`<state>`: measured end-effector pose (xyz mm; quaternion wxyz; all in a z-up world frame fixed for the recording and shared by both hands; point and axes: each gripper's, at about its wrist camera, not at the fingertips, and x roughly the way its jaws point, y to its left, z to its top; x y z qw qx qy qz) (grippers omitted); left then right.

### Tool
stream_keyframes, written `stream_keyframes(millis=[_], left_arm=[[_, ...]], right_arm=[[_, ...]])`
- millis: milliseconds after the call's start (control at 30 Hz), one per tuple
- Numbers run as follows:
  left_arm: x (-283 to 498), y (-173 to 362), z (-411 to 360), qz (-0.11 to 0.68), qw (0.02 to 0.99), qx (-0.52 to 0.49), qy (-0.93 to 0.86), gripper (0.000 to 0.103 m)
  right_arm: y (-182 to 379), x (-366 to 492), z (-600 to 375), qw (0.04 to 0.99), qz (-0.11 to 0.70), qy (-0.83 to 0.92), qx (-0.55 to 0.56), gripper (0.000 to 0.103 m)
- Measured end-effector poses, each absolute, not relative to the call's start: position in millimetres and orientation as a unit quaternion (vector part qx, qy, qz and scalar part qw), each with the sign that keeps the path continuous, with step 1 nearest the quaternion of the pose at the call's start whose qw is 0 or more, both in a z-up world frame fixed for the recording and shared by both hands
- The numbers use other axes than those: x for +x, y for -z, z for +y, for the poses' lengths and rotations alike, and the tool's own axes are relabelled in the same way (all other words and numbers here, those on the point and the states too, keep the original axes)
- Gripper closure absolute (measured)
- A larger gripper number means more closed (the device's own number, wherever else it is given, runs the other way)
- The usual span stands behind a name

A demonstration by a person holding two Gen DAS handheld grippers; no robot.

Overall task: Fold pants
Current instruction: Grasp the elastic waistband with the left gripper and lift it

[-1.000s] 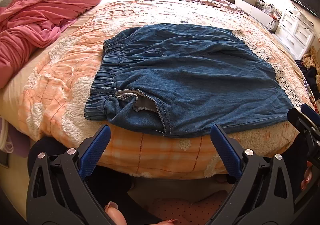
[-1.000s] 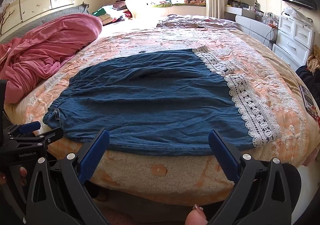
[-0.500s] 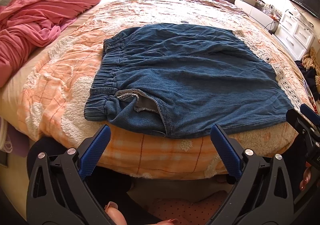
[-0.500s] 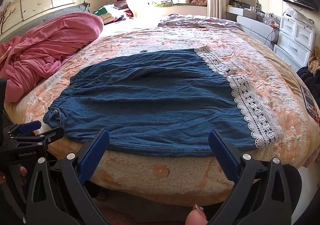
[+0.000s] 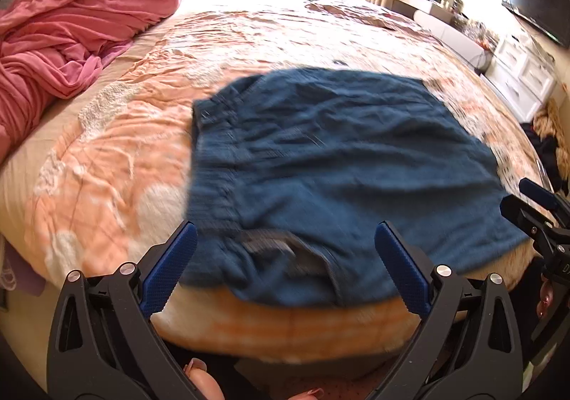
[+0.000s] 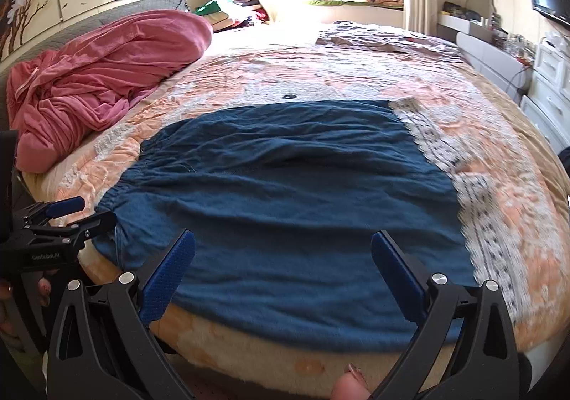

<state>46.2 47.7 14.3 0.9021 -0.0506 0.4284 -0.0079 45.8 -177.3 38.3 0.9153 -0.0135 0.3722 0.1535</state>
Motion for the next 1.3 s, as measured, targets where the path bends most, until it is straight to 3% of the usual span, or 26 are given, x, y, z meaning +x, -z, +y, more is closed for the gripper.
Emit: stream_keyframes(millis=[567, 600, 733, 800, 867, 1200, 1300], left_arm=[[195.6, 16.2, 141.0, 0.494, 0.866, -0.073, -0.006, 0.010], [200.3, 19.8, 142.4, 0.494, 0.866, -0.079, -0.001, 0.013], [212.2, 27.2, 141.4, 0.487, 0.869, -0.087, 0.023, 0.042], [217.9, 31.8, 141.4, 0.484, 0.870, -0.090, 0.032, 0.064], [218.1, 32.4, 141.5, 0.474, 0.875, -0.086, 0.037, 0.071], [189.7, 2.1, 125.4, 0.387, 0.921, -0.036, 0.043, 0.075], [185.2, -2.0, 124.1, 0.374, 0.926, -0.031, 0.046, 0.075]], right_arm=[[-40.1, 217.8, -103.7, 0.872, 0.424, -0.236, -0.070, 0.004], [-39.3, 225.3, -99.0, 0.870, 0.424, -0.239, -0.077, 0.004], [-30.3, 261.2, -75.0, 0.858, 0.428, -0.258, -0.118, 0.004], [-27.2, 272.4, -63.5, 0.854, 0.426, -0.263, -0.140, 0.004], [-23.9, 284.4, -51.0, 0.845, 0.422, -0.281, -0.169, 0.004], [-7.9, 312.3, 4.4, 0.768, 0.380, -0.367, -0.361, 0.007], [8.9, 316.1, 17.3, 0.733, 0.388, -0.385, -0.405, 0.027]])
